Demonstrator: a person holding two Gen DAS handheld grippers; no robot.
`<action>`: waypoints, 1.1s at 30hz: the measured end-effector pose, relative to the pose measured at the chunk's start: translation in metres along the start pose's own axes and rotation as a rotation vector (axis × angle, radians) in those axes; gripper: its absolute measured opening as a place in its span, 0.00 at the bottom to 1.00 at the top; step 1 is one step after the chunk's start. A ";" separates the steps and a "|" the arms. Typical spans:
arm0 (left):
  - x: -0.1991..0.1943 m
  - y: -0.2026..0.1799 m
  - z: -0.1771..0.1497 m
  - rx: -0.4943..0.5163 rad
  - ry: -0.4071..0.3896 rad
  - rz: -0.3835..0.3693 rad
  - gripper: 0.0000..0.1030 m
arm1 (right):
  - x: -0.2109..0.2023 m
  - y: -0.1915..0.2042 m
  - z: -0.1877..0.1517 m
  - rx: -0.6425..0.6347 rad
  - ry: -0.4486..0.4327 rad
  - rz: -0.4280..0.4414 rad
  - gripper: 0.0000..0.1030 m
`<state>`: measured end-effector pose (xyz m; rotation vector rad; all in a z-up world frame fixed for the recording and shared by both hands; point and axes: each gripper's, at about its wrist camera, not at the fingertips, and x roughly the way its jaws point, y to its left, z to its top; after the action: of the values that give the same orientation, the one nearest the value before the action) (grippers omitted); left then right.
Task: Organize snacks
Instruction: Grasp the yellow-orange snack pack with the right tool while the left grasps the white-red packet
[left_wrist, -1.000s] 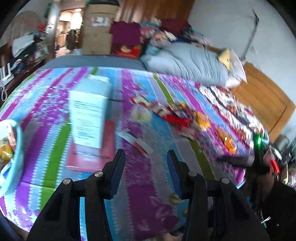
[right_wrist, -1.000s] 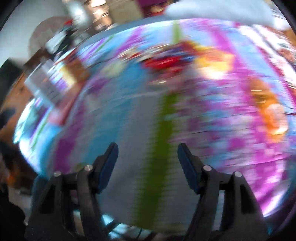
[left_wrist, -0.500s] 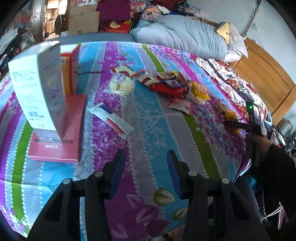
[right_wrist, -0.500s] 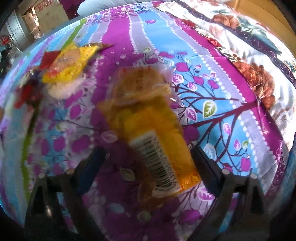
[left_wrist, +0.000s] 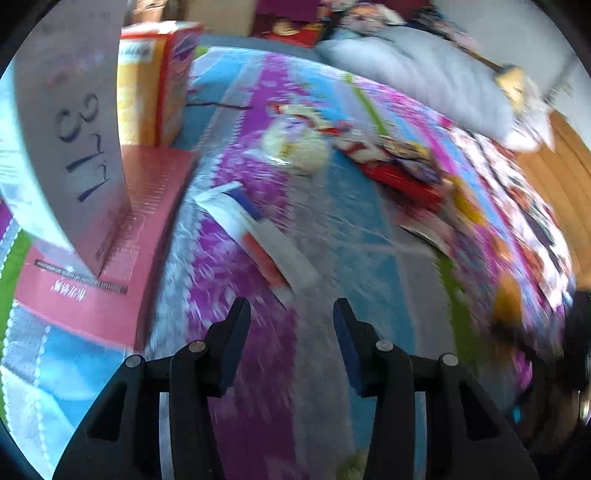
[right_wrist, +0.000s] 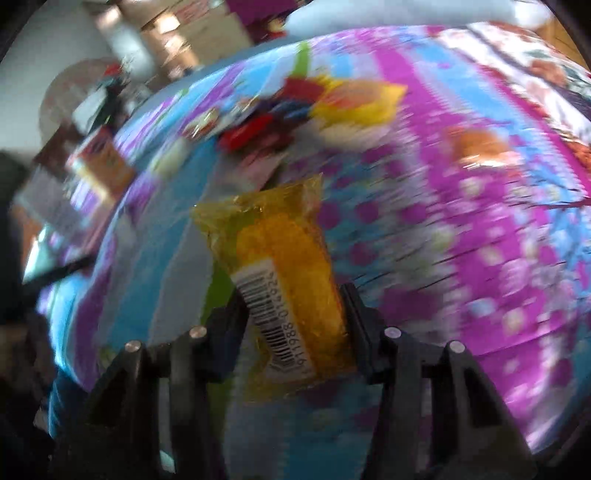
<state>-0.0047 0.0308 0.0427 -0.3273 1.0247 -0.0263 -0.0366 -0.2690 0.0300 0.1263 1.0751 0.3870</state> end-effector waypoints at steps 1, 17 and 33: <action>0.008 0.001 0.005 -0.014 -0.002 0.011 0.46 | 0.005 0.003 -0.001 -0.010 0.012 -0.002 0.50; 0.057 -0.007 0.033 -0.012 -0.072 0.262 0.61 | 0.008 0.003 0.010 -0.018 0.029 0.053 0.67; 0.024 -0.021 0.015 0.152 -0.149 0.184 0.31 | 0.012 -0.005 0.002 0.014 -0.004 0.008 0.43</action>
<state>0.0230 0.0104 0.0355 -0.0936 0.8954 0.0847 -0.0283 -0.2690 0.0193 0.1432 1.0741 0.3864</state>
